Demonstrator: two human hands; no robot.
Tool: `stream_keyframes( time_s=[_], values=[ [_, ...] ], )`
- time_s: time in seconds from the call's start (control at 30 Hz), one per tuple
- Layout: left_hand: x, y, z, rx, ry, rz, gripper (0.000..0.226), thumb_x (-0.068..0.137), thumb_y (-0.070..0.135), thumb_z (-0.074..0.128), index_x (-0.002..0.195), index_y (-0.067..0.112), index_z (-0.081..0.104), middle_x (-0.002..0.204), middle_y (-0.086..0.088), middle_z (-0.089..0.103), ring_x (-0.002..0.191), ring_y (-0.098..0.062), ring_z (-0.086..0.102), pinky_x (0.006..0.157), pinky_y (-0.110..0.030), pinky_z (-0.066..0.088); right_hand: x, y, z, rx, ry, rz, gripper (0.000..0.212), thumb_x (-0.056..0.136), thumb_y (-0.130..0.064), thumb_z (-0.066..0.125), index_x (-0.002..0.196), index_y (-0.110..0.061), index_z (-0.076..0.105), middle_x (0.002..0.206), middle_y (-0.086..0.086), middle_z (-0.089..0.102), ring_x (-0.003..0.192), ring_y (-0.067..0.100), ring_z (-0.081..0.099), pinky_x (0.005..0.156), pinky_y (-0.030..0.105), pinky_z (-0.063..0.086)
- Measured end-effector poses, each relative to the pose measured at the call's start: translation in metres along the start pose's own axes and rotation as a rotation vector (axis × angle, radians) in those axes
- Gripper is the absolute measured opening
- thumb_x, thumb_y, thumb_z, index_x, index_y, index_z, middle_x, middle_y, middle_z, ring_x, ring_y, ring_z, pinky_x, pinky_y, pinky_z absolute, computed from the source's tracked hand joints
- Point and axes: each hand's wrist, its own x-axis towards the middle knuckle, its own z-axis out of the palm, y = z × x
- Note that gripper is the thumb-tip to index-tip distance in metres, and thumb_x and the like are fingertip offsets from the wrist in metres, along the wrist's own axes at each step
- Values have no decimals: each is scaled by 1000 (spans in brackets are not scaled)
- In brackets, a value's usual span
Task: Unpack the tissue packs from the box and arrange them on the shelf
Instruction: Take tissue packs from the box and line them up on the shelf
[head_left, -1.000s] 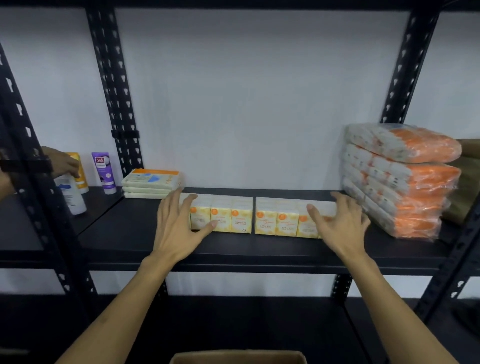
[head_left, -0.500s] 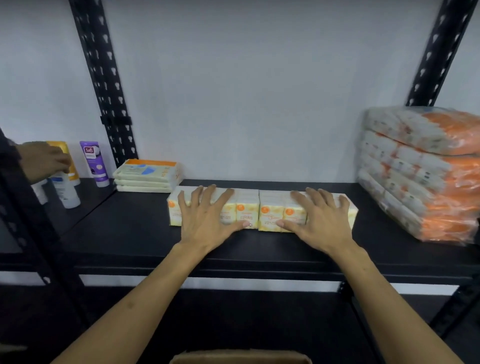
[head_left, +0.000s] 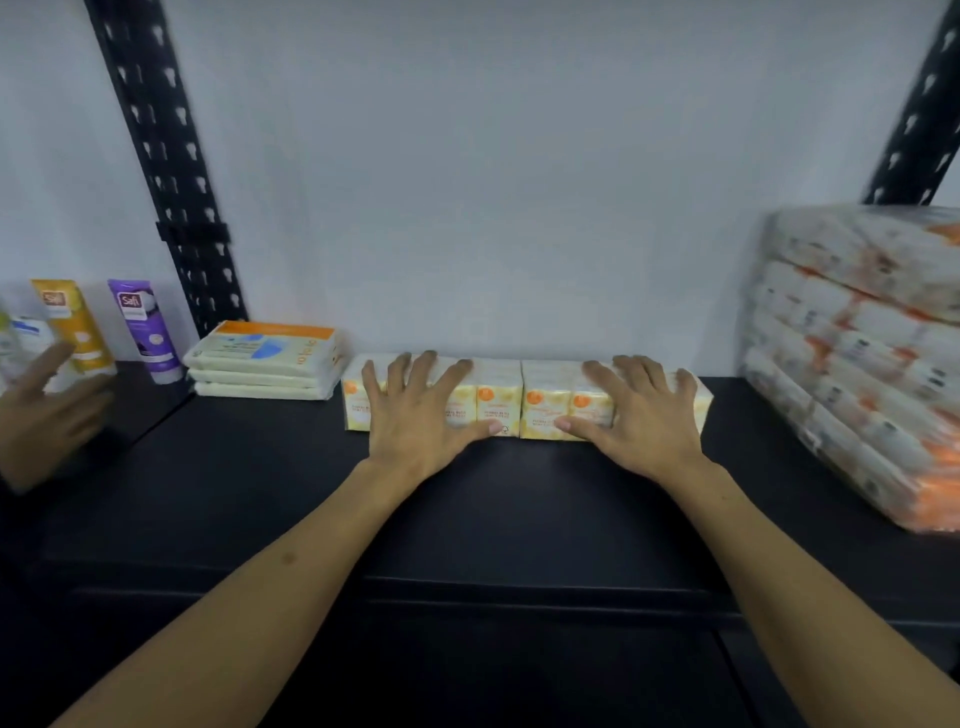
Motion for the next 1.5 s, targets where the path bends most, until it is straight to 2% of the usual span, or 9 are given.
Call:
stream_keyframes(
  time_s=[0.23, 0.53, 0.83, 1.0, 1.13, 1.23, 1.3, 1.4, 1.5],
  values=[
    [42, 1, 25, -10, -11, -13, 91, 73, 94, 37, 150, 47, 33, 162, -1, 28, 150, -30, 16, 117, -64, -3, 40, 13, 26, 6, 60, -9, 86, 77, -93, 31, 141, -39, 49, 140, 6, 42, 133, 25, 34, 112, 61, 19],
    [75, -2, 48, -40, 19, -16, 89, 72, 93, 42, 148, 47, 37, 159, 1, 27, 148, -29, 17, 118, -64, -2, 74, 24, 52, 1, 141, -34, 86, 77, -91, 34, 139, -35, 53, 134, 6, 48, 127, 27, 41, 109, 62, 25],
    [82, -4, 58, -24, 32, -3, 92, 72, 95, 37, 149, 45, 34, 159, 0, 28, 149, -30, 18, 117, -65, -2, 80, 28, 59, 17, 164, -23, 86, 76, -92, 36, 138, -36, 54, 136, 3, 49, 129, 27, 42, 111, 62, 23],
    [80, 0, 52, -8, 19, -24, 92, 72, 92, 42, 150, 43, 32, 164, -5, 17, 151, -33, 14, 118, -68, -3, 75, 21, 52, -49, 113, -4, 90, 79, -90, 32, 146, -31, 46, 142, 1, 52, 136, 27, 43, 113, 71, 14],
    [75, 3, 44, 25, 45, -31, 104, 72, 94, 40, 156, 36, 22, 167, -11, 5, 153, -35, 9, 118, -68, -4, 64, 10, 46, -113, 55, 45, 94, 85, -88, 27, 155, -26, 31, 156, 2, 41, 150, 27, 27, 116, 72, 2],
    [62, 7, 35, -15, 71, 27, 106, 75, 88, 47, 158, 29, 18, 168, -13, 0, 154, -35, 9, 122, -62, 0, 55, 6, 40, -49, 33, 60, 98, 86, -88, 28, 158, -23, 22, 169, 9, 8, 157, 28, 0, 116, 70, -7],
    [50, 13, 27, -81, 70, 58, 101, 78, 78, 55, 158, 29, 18, 168, -12, -6, 155, -33, 7, 125, -56, 6, 50, 5, 36, -5, 46, 65, 100, 86, -88, 30, 159, -20, 20, 169, 10, -3, 157, 26, -9, 117, 69, -10],
    [30, 22, 14, -145, 65, 51, 93, 82, 66, 61, 157, 30, 20, 168, -9, -8, 154, -31, 7, 125, -51, 14, 38, -2, 27, 29, 90, 65, 94, 90, -80, 37, 158, -17, 24, 170, 11, 0, 157, 26, -8, 120, 67, -9],
    [7, 30, 4, -209, 21, 40, 79, 86, 51, 65, 153, 29, 29, 168, -8, 5, 153, -28, 11, 124, -45, 17, 18, -17, 19, 56, 76, 18, 84, 92, -72, 41, 155, -18, 31, 170, 9, 6, 157, 25, -4, 122, 62, -5]
  ],
)
